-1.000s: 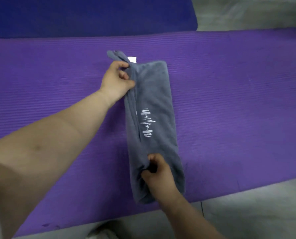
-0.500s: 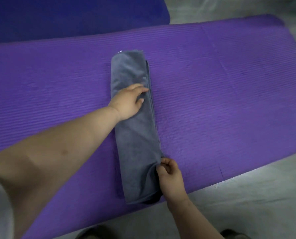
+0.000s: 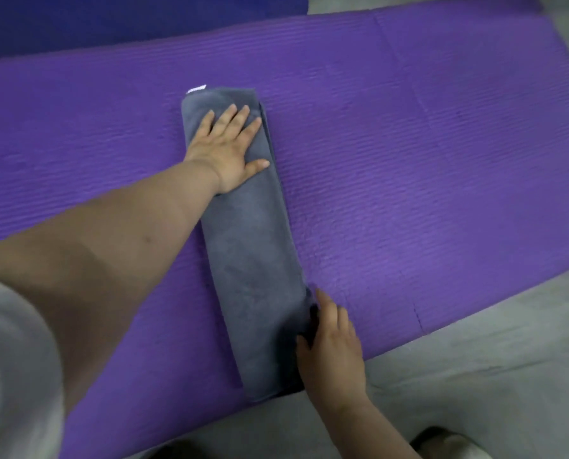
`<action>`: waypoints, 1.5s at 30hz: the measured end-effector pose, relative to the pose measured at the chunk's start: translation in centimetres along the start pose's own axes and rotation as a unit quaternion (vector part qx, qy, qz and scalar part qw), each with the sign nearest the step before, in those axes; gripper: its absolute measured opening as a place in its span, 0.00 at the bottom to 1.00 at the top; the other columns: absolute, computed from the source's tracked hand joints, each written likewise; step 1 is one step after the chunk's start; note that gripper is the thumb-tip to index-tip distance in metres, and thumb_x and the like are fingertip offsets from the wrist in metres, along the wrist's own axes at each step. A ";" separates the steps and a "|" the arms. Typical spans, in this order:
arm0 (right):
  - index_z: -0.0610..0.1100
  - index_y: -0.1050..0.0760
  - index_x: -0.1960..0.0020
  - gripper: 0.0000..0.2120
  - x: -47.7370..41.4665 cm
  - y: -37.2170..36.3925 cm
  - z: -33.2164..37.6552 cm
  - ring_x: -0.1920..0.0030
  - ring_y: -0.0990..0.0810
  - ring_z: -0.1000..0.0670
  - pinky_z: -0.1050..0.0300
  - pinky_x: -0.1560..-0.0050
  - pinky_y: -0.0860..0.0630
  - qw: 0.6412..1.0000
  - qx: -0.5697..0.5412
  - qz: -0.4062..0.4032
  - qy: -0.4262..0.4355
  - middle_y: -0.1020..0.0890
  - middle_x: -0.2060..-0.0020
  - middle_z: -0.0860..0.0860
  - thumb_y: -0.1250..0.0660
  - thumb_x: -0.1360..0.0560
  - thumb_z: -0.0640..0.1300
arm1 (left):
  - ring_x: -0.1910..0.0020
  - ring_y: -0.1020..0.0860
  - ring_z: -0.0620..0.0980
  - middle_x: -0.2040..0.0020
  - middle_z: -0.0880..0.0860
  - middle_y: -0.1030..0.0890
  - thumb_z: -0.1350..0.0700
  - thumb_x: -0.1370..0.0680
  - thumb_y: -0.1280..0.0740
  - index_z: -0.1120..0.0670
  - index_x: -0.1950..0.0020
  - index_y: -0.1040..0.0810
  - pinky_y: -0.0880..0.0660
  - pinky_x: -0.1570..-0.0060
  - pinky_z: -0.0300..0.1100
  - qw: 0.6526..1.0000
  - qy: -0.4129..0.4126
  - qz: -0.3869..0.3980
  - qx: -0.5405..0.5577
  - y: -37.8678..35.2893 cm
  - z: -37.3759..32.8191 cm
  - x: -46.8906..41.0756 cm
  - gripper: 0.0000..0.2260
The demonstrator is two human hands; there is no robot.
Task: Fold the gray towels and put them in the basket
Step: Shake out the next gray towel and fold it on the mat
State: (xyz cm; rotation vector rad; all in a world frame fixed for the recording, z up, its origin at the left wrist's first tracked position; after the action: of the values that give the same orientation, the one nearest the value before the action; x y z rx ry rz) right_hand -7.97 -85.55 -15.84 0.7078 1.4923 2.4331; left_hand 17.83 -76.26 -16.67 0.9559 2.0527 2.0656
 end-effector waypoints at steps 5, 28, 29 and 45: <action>0.46 0.36 0.35 0.26 -0.9 -0.7 4.0 0.35 0.35 0.44 0.49 0.32 0.46 0.983 0.062 -0.087 0.150 0.32 0.35 0.43 0.45 0.34 0.47 | 0.25 0.62 0.50 0.23 0.52 0.59 0.40 0.22 0.51 0.51 0.25 0.59 0.64 0.28 0.50 1.000 -0.008 0.005 0.018 -1.2 0.2 -1.0 0.30; 0.46 0.30 0.44 0.20 -1.3 0.5 -2.7 0.47 0.18 0.49 0.54 0.38 0.35 0.786 0.216 0.110 0.568 0.16 0.48 0.48 0.43 0.33 0.52 | 0.48 0.31 0.48 0.48 0.50 0.24 0.39 0.34 0.42 0.50 0.49 0.31 0.46 0.33 0.39 0.929 -0.333 -0.137 0.080 -10.1 -3.7 21.2 0.20; 0.46 0.26 0.46 0.18 -1.4 0.5 -2.0 0.49 0.17 0.49 0.55 0.40 0.34 0.791 0.204 0.113 0.565 0.16 0.50 0.49 0.43 0.33 0.50 | 0.50 0.31 0.48 0.52 0.50 0.20 0.42 0.34 0.42 0.50 0.50 0.31 0.41 0.36 0.40 0.925 -0.340 -0.151 0.077 -9.7 -3.9 20.9 0.18; 0.46 0.25 0.55 0.14 -4.9 4.9 4.5 0.66 0.23 0.67 0.74 0.56 0.28 0.858 -0.262 0.438 0.062 0.20 0.64 0.60 0.48 0.21 0.45 | 0.54 0.26 0.22 0.56 0.22 0.25 0.23 0.37 0.48 0.23 0.54 0.30 0.32 0.52 0.20 0.851 -0.041 -0.057 0.520 -5.2 0.2 22.9 0.16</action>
State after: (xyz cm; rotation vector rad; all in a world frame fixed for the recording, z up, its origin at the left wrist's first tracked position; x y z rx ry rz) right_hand -1.10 -86.31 -11.28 1.3069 0.4462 3.3596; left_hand -2.33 -64.81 -13.02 0.9007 3.0660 0.6899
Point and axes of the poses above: each hand's wrist, its own x-axis away from the middle knuckle, its own y-axis out of the back of the hand, z = x × y, the point moved 3 cm from there along -x, towards the middle knuckle
